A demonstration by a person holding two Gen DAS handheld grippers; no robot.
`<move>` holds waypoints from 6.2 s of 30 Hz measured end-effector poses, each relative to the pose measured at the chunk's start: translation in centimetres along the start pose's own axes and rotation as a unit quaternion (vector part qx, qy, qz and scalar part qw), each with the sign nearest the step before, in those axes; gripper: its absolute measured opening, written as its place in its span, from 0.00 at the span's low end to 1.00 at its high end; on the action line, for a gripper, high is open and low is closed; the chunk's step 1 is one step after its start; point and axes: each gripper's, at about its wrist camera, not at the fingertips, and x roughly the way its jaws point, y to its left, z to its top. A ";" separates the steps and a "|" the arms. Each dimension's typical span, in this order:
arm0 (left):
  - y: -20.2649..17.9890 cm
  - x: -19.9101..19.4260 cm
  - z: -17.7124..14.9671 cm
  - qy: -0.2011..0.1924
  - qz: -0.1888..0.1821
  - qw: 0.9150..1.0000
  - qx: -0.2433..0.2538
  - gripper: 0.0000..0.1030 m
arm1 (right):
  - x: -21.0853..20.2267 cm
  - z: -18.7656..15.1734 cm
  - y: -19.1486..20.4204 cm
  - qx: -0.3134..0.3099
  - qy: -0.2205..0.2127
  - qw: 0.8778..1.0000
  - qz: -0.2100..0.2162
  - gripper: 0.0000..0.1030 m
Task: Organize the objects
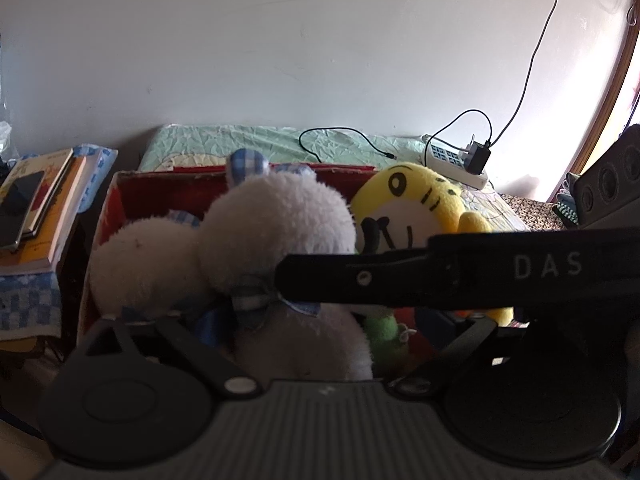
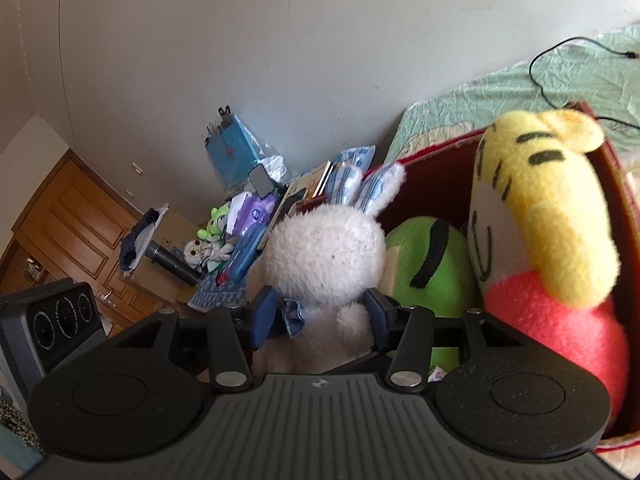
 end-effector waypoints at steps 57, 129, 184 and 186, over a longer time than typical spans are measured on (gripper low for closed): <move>-10.0 -0.7 -3.5 0.117 0.123 0.985 0.034 0.98 | -10.4 -6.4 0.0 -0.016 -0.088 0.978 -0.189 0.51; -2.6 -5.8 1.3 0.055 0.266 0.962 -0.026 0.98 | -3.5 -1.9 6.6 -0.071 -0.080 0.933 -0.345 0.78; -1.9 -0.9 2.6 0.072 0.253 0.964 -0.022 0.98 | -0.8 -0.3 2.7 -0.085 -0.070 0.937 -0.332 0.86; -1.9 -0.8 2.6 0.073 0.251 0.965 -0.019 0.98 | -0.9 -0.3 2.8 -0.084 -0.073 0.936 -0.333 0.85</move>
